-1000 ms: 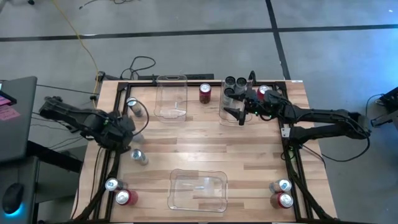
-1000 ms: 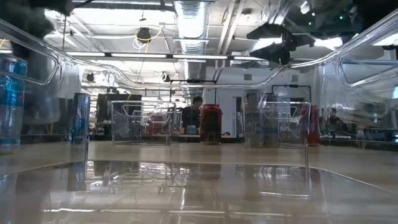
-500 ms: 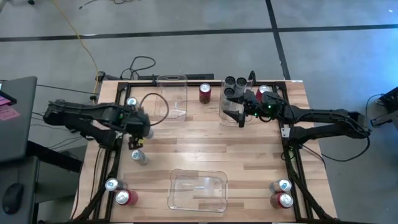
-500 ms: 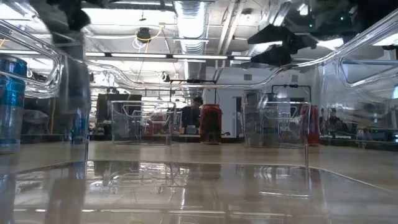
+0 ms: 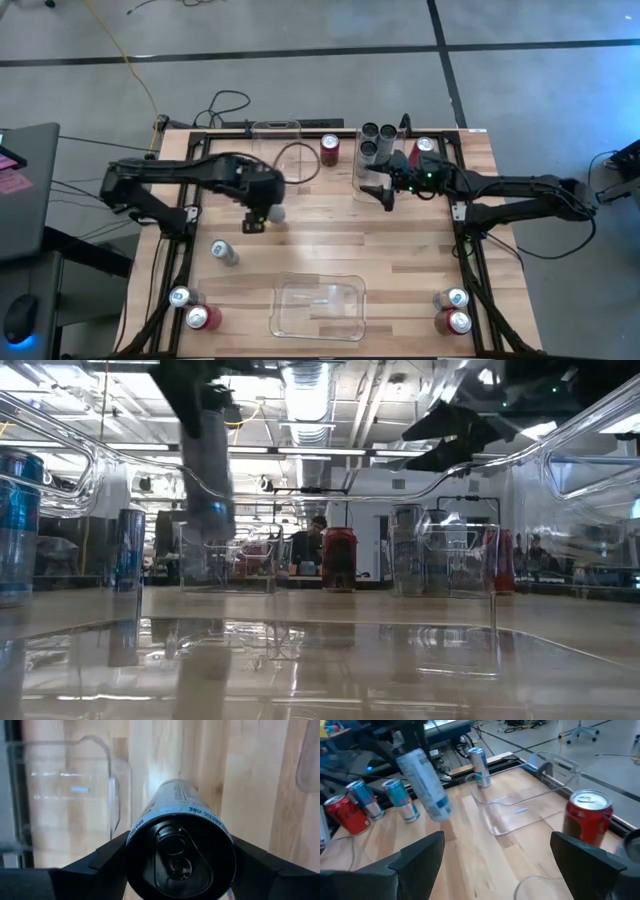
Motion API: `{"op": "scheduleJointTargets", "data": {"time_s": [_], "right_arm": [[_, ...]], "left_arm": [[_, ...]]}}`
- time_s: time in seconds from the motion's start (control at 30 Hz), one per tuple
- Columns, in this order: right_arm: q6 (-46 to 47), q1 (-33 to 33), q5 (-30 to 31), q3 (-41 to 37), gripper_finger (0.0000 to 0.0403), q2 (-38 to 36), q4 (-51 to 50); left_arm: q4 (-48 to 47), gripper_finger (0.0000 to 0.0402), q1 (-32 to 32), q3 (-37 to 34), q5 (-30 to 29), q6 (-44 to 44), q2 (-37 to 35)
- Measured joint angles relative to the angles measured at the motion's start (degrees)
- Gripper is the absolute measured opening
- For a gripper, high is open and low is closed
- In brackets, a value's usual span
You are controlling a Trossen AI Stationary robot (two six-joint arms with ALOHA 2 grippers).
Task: Sort soda cans
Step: Put the white-blue soda can into the top right transparent bin
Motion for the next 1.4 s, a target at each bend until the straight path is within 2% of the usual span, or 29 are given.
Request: {"op": "scheduleJointTargets", "data": {"time_s": [0.27, 0.37, 0.5, 0.8, 1.0, 1.13, 1.4], "right_arm": [[-2.0, 1.8, -0.1, 0.0, 0.0381, 0.0, -0.1], [-4.9, 3.0, -1.0, 0.0, 0.0381, 0.0, -1.6], [-5.6, 5.0, -1.6, 0.0, 0.0381, 0.1, -2.1], [-6.2, 8.9, -1.6, 0.0, 0.0381, 5.9, 5.5], [-11.8, 9.5, -1.6, 0.0, 0.0381, 10.5, 10.9], [-11.5, 9.9, -1.6, 0.0, 0.0381, 10.9, 11.5], [-10.6, 9.9, -1.6, 0.0, 0.0381, 10.5, 11.6]], "left_arm": [[7.7, 0.0263, 1.2, 5.3, 3.4, 10.2, 10.0], [11.6, 0.0263, 1.2, 6.0, 6.9, 13.2, 12.5], [15.1, 0.0263, 1.2, 6.0, 8.7, 15.9, 15.3], [20.1, 0.0263, 1.3, 6.0, 8.7, 17.1, 19.1], [21.6, 0.0266, 1.6, 6.0, 8.8, 15.1, 19.2], [23.5, 0.0286, 1.5, 6.0, 8.8, 14.8, 19.3], [25.4, 0.0359, 1.4, 6.0, 8.8, 15.8, 19.2]]}}
